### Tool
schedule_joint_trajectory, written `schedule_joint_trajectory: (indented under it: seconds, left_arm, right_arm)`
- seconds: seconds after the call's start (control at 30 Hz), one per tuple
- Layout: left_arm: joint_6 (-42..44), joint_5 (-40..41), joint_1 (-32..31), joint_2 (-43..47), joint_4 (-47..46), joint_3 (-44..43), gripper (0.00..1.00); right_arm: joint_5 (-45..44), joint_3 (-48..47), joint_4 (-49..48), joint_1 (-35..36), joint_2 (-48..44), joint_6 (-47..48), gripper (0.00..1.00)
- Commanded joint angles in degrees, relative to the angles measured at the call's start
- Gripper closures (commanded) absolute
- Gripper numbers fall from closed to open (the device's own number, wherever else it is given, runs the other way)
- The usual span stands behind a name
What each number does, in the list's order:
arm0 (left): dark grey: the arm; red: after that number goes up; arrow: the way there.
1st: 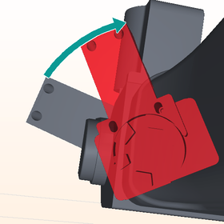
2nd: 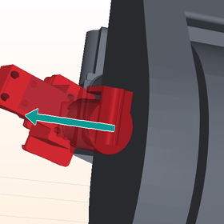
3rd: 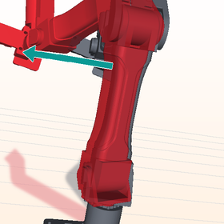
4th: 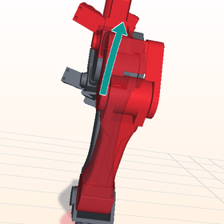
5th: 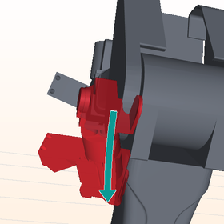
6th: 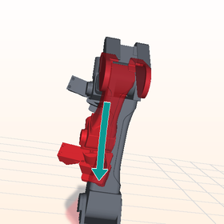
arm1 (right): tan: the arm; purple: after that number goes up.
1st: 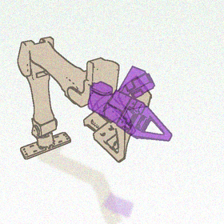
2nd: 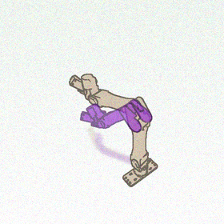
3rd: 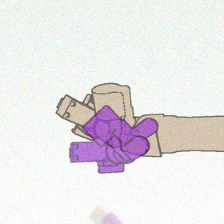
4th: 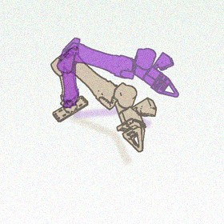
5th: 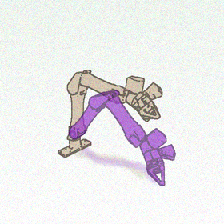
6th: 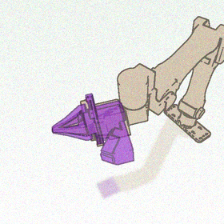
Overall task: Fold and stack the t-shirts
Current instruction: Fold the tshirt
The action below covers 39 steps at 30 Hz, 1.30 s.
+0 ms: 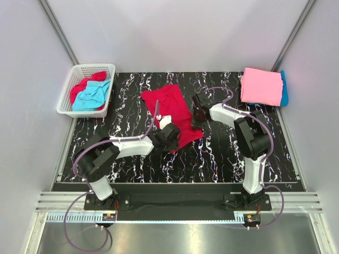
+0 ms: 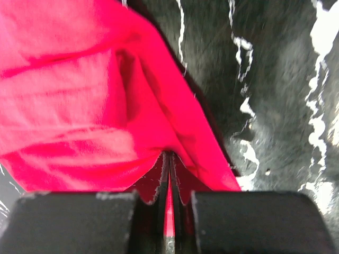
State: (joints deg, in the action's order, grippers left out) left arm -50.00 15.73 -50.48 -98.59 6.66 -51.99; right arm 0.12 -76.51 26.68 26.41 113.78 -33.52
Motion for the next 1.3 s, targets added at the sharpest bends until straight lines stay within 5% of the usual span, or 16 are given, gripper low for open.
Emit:
schedule_joint_trajectory:
  seconds: [0.0,0.5,0.9,1.1,1.27]
  left_arm:
    - [0.34,-3.77,-0.67,-1.79,11.01,4.87,0.56]
    - [2.71,-5.18,-1.38,0.32,10.13,5.67,0.57]
    - [7.28,-2.81,-1.73,17.70,12.67,7.60,0.56]
    - [1.77,6.93,-1.73,23.96,24.44,9.27,0.56]
    - [-1.59,9.41,-1.73,30.20,22.89,11.38,0.55]
  right_arm:
    - [-8.38,-2.23,2.06,-3.64,4.61,3.89,0.93]
    - [-9.00,-14.28,4.61,-7.87,6.55,8.29,0.89]
    - [-6.97,-6.29,7.42,-7.17,-6.71,8.21,0.85]
    - [-6.10,-0.31,7.34,-5.94,-12.08,7.77,0.83]
    - [-2.59,0.22,7.25,-2.52,-11.92,8.99,0.82]
